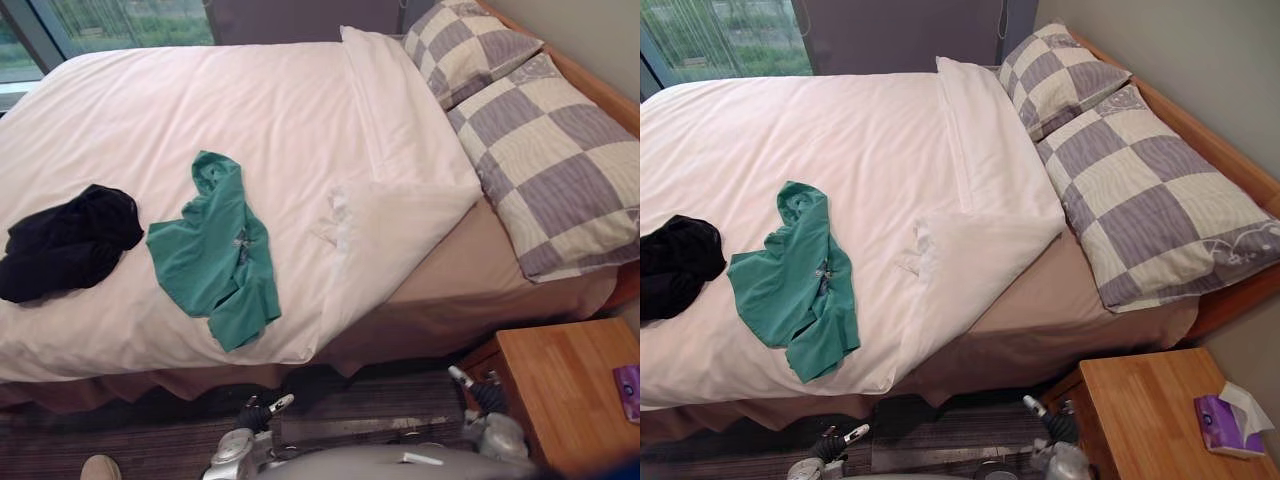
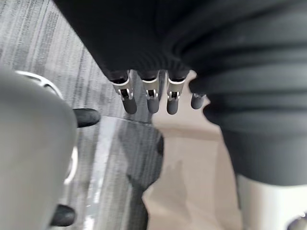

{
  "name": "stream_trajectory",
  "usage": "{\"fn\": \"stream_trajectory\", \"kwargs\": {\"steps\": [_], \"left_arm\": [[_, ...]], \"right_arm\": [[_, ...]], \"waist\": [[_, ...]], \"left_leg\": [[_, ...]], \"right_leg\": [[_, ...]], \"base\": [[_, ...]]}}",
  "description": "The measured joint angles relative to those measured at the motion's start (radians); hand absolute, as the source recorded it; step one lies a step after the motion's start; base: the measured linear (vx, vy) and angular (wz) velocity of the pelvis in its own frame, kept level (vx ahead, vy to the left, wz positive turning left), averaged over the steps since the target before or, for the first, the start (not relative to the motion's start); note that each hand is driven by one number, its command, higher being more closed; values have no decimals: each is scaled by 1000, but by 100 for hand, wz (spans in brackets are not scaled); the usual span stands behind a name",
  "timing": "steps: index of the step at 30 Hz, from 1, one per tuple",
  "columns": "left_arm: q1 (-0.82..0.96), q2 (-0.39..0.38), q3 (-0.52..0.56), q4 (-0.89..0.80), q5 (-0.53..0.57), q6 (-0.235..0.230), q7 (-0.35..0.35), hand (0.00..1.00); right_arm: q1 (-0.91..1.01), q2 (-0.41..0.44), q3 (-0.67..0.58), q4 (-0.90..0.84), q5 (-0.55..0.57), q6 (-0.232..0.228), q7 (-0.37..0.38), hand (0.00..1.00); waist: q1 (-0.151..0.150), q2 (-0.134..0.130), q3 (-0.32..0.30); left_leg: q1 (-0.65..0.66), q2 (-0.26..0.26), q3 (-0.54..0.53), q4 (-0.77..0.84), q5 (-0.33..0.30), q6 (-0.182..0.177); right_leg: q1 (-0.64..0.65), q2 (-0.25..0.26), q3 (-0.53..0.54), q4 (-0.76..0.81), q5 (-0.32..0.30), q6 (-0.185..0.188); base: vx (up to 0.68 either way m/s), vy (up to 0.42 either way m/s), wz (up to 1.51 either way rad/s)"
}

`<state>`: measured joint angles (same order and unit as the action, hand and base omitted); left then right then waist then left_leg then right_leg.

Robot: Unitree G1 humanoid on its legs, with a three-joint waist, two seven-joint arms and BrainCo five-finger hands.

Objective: Tidy the bed and pick cloth on bed and put in laundry

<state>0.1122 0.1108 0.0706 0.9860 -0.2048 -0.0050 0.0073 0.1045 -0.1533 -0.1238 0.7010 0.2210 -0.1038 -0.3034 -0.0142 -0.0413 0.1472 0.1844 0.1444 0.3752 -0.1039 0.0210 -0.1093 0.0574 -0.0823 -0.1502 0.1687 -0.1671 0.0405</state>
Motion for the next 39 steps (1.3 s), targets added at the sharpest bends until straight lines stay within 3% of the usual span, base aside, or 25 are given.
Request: {"fn": "stream_trajectory", "kwargs": {"steps": [5, 7, 12, 17, 22, 25, 28, 30, 34, 37, 39], "left_arm": [[12, 44, -30, -22, -1, 22, 25, 0], [32, 62, -31, -22, -1, 27, 44, 0], [88, 68, -32, -22, 0, 50, 72, 0], [100, 84, -30, -39, 1, 65, 86, 0], [75, 129, -28, -86, 14, 68, 86, 0], [38, 151, 14, -119, 20, 71, 87, 0], [12, 157, 49, -167, 21, 73, 87, 0], [-15, 164, 59, -180, 22, 76, 87, 0], [-58, 171, 88, -216, 31, 77, 87, 0], [-96, 171, 91, -236, 31, 76, 86, 0], [-107, 170, 90, -238, 31, 77, 87, 0]], "right_arm": [[-65, -88, -70, -147, -45, 115, -60, 0], [-110, -108, -94, -226, -104, 165, -58, 0], [-225, -156, -85, -281, -208, 235, -30, 0], [-380, -200, 26, -290, -316, 280, -10, 0], [-549, -227, 75, -290, -345, 308, -8, 0], [-680, -270, 102, -290, -344, 310, 1, 0], [-770, -313, 144, -290, -344, 309, 23, 0], [-816, -332, 162, -291, -344, 310, 28, 0], [-906, -344, 178, -291, -342, 322, 35, 0], [-954, -399, 191, -291, -340, 349, 36, 0], [-983, -423, 210, -287, -332, 373, 43, 0]], "waist": [[1, -13, -3], [1, -13, -3], [16, -18, -3], [42, -57, 18], [76, -91, 61], [113, -116, 124], [126, -130, 171], [143, -134, 202], [148, -133, 269], [165, -129, 301], [161, -126, 304]], "left_leg": [[-12, -11, -5, -1, 7, 8], [-23, -18, -18, -1, 9, 12], [-44, -24, -37, -1, 11, 14], [-78, -16, -87, 0, 20, 18], [-166, 14, -129, 2, 35, 23], [-218, 29, -150, 6, 57, 36], [-265, 26, -170, 23, 67, 43], [-305, 26, -175, 58, 61, 46], [-374, 23, -199, 110, 61, 49], [-441, 22, -218, 123, 68, 39], [-481, 26, -229, 119, 90, 42]], "right_leg": [[3, -1, 5, -34, 26, 16], [4, -7, 2, -46, 35, 21], [4, -10, -10, -64, 57, 18], [-1, -3, -27, -64, 60, 18], [-62, 28, 25, -68, 124, 23], [-103, 45, 57, -80, 176, 20], [-124, 36, 63, -91, 178, 19], [-143, 34, 79, -93, 178, 19], [-161, 34, 78, -118, 178, 19], [-207, 35, 75, -134, 169, 7], [-242, 37, 62, -133, 168, 6]], "base": [[-61, 17, -1], [-4, 32, 8], [29, 14, 11], [10, -14, 28], [-37, 32, 32], [-35, 48, 18], [-22, 35, 21], [-35, 38, 12], [-37, 17, 14], [-65, -10, 13], [-34, -18, 15]]}}
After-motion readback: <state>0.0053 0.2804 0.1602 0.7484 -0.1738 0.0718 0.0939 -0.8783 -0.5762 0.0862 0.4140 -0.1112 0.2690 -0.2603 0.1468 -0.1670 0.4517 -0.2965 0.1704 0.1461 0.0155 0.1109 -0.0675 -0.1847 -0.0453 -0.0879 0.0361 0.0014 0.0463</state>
